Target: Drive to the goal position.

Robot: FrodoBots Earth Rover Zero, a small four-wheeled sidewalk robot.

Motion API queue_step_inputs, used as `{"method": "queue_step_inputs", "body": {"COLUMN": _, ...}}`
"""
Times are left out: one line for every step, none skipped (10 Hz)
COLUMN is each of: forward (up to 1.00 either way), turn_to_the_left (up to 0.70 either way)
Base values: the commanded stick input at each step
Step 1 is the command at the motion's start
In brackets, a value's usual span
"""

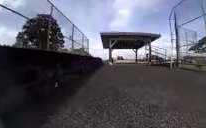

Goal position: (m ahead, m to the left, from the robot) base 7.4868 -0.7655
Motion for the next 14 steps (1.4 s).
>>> {"method": "queue_step_inputs", "body": {"forward": 0.85, "turn_to_the_left": 0.0}}
{"method": "queue_step_inputs", "body": {"forward": 0.85, "turn_to_the_left": 0.0}}
{"method": "queue_step_inputs", "body": {"forward": 0.85, "turn_to_the_left": 0.0}}
{"method": "queue_step_inputs", "body": {"forward": 0.85, "turn_to_the_left": 0.0}}
{"method": "queue_step_inputs", "body": {"forward": 0.85, "turn_to_the_left": 0.0}}
{"method": "queue_step_inputs", "body": {"forward": 0.85, "turn_to_the_left": 0.0}}
{"method": "queue_step_inputs", "body": {"forward": 0.85, "turn_to_the_left": 0.0}}
{"method": "queue_step_inputs", "body": {"forward": 0.85, "turn_to_the_left": 0.0}}
{"method": "queue_step_inputs", "body": {"forward": 0.85, "turn_to_the_left": 0.0}}
{"method": "queue_step_inputs", "body": {"forward": 0.85, "turn_to_the_left": 0.0}}
{"method": "queue_step_inputs", "body": {"forward": 0.85, "turn_to_the_left": 0.0}}
{"method": "queue_step_inputs", "body": {"forward": 0.85, "turn_to_the_left": 0.0}}
{"method": "queue_step_inputs", "body": {"forward": 0.85, "turn_to_the_left": 0.0}}
{"method": "queue_step_inputs", "body": {"forward": 0.85, "turn_to_the_left": 0.0}}
